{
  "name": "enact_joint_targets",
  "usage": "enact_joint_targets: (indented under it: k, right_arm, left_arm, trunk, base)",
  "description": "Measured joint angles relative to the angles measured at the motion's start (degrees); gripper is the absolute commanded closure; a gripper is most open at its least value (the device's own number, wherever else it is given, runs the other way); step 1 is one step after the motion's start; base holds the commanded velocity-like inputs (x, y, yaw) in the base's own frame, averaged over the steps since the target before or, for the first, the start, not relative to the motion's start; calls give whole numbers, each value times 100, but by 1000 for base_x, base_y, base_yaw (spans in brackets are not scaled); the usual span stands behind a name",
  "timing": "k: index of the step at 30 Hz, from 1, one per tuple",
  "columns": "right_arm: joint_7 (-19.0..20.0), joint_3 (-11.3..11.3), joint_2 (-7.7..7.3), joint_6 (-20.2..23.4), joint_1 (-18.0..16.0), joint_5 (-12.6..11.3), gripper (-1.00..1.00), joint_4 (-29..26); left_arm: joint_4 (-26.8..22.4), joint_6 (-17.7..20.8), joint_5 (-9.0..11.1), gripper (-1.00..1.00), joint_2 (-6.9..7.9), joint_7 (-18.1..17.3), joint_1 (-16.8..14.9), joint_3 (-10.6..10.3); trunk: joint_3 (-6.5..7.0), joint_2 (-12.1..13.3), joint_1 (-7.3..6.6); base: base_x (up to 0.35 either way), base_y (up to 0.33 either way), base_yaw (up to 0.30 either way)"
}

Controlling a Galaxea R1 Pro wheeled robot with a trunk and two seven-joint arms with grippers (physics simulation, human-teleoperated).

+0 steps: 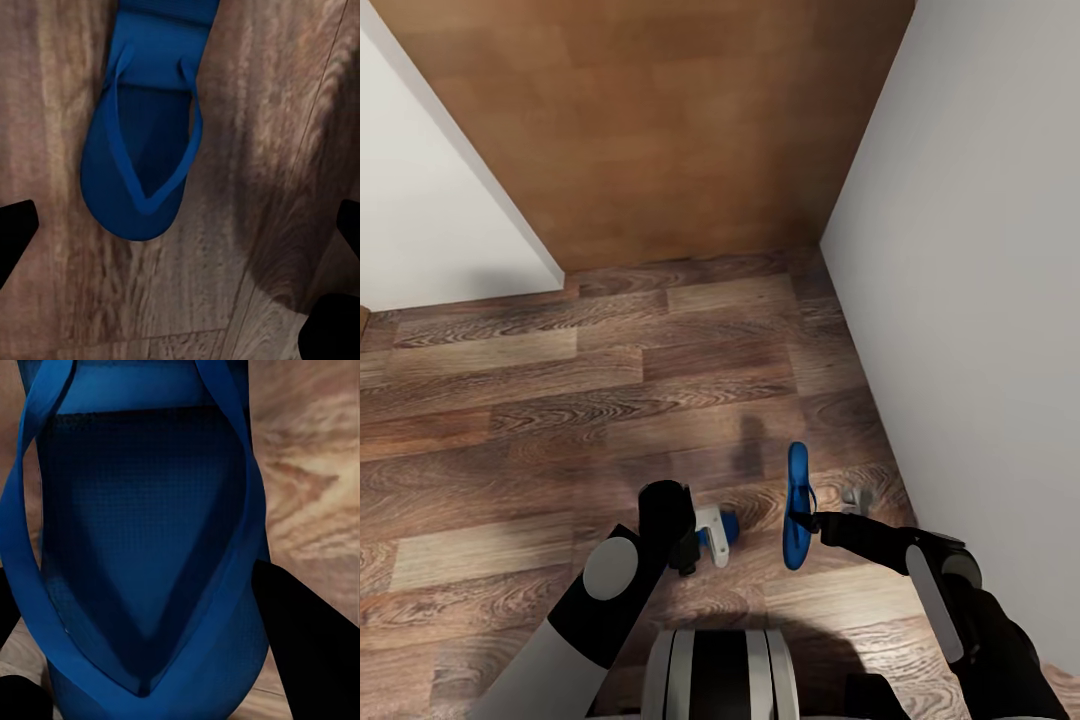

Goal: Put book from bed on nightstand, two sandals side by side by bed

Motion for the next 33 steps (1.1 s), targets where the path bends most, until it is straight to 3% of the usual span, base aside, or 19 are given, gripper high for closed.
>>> enact_joint_targets:
  k: [9, 17, 23, 28, 33]
  right_arm:
    - [2, 0, 0, 1, 0, 0, 100, 0]
    - [0, 0, -16, 3, 0, -9, 100, -1]
    - [1, 0, -11, 4, 0, -10, 100, 0]
    - [3, 0, -10, 4, 0, -10, 100, 0]
    - [2, 0, -9, 5, 0, -11, 100, 0]
  left_arm:
    - [39, 1, 1, -100, 0, 10, 0, 1]
    - [37, 0, 1, -100, 7, 8, 0, 18]
    - [11, -12, -13, -100, 104, 18, 0, 305]
    - [-96, -18, -546, -100, 145, 28, 0, 413]
    - [-182, -11, -747, -100, 143, 29, 0, 429]
  trunk:
    - [-200, -12, 23]
    - [-200, -12, 23]
    - [-200, -12, 23]
    - [-200, -12, 23]
    - [-200, -12, 23]
  base:
    - [0, 0, 0]
    - [0, 0, 0]
    - [0, 0, 0]
    - [0, 0, 0]
    - [0, 0, 0]
